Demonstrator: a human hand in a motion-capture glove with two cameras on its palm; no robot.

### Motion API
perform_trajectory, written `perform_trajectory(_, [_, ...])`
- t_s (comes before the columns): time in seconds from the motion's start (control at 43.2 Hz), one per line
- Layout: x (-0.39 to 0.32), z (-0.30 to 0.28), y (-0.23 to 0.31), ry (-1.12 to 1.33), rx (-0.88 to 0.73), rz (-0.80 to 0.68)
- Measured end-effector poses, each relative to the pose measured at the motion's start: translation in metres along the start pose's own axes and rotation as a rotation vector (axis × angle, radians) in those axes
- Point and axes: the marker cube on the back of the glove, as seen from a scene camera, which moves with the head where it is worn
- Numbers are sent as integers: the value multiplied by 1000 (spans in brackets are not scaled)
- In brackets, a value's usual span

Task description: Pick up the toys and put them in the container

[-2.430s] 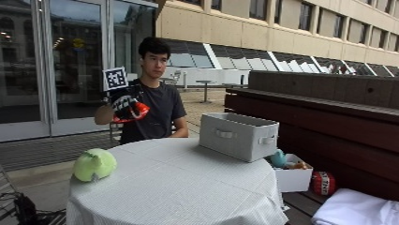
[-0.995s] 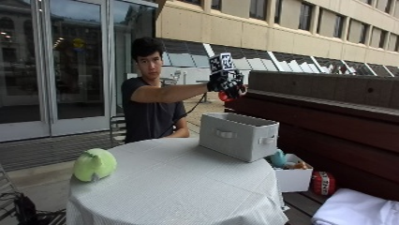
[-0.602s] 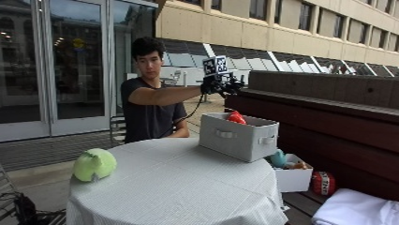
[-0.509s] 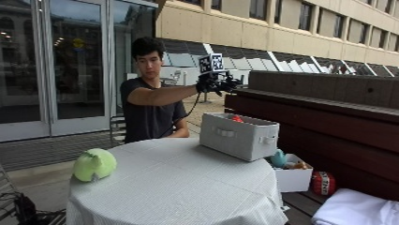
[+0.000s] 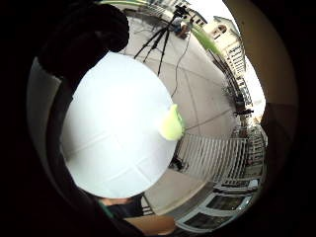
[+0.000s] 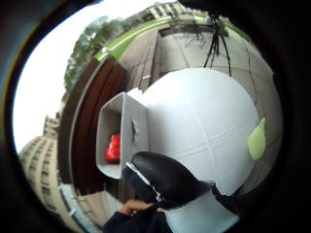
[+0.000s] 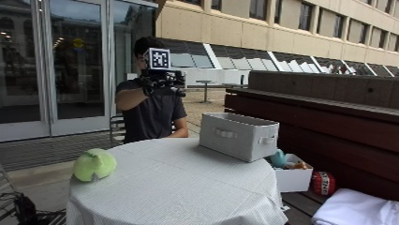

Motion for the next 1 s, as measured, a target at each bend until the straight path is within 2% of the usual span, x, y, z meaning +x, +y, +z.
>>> perform_trajectory(0.116, [68, 21, 12, 8, -122, 156])
perform_trajectory(0.208, [119, 46, 15, 17, -87, 164])
perform_trajectory(0.324, [167, 78, 14, -14, -90, 241])
perform_trajectory(0.417, [197, 95, 33, -44, -206, 119])
perform_trajectory(0.463, [207, 108, 35, -40, -210, 110])
perform_trajectory(0.532, [214, 127, 32, -25, -163, 194])
perform_trajectory(0.602, [225, 143, 34, -20, -140, 122])
perform_trajectory(0.694, [234, 165, 36, -8, -152, 161])
perform_trajectory(0.741, [241, 176, 34, -10, -113, 109])
perform_trajectory(0.856, [243, 191, 52, -11, -249, 264])
perform_trajectory(0.995, [248, 210, 55, -6, -317, 316])
